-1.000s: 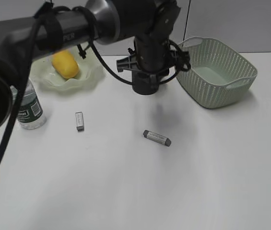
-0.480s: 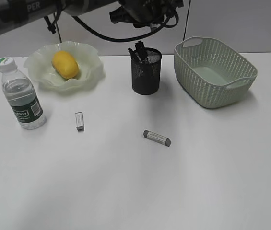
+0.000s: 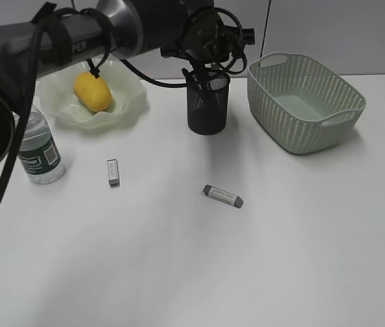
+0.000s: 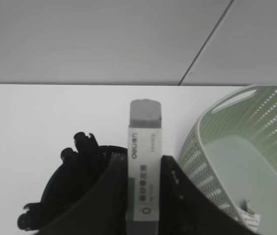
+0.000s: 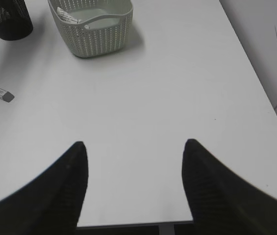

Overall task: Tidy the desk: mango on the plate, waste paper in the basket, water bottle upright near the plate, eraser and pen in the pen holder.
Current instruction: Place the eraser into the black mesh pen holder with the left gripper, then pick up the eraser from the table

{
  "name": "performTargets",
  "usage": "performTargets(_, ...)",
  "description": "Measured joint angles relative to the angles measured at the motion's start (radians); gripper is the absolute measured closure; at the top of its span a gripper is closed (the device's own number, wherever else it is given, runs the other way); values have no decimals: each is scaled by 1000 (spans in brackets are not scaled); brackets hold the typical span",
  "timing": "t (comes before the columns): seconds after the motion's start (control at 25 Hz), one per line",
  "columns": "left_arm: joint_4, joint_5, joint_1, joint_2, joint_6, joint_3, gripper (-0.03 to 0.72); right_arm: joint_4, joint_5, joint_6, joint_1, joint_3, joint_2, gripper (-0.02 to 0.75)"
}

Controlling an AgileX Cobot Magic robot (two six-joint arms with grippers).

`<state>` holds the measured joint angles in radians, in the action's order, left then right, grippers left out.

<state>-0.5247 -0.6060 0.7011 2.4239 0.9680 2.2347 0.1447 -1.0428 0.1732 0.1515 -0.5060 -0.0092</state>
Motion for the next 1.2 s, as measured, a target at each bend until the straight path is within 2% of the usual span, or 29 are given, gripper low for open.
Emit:
performTargets(0.4,-21,3,-1,49,0,0,533,0,0,0,0,0,0,254)
performTargets(0.48,-24,5,-1,49,0,0,467,0,0,0,0,0,0,254)
performTargets(0.64,-26,4,-1,49,0,0,232,0,0,0,0,0,0,254)
performTargets(0.76,-27,-3,-1,42,0,0,167,0,0,0,0,0,0,254)
performTargets(0.96,-32,-82,-1,-19,-44,0,153,0,0,0,0,0,0,254)
performTargets(1.2,-35,-191,-2,-148,-265,0,182,0,0,0,0,0,0,254)
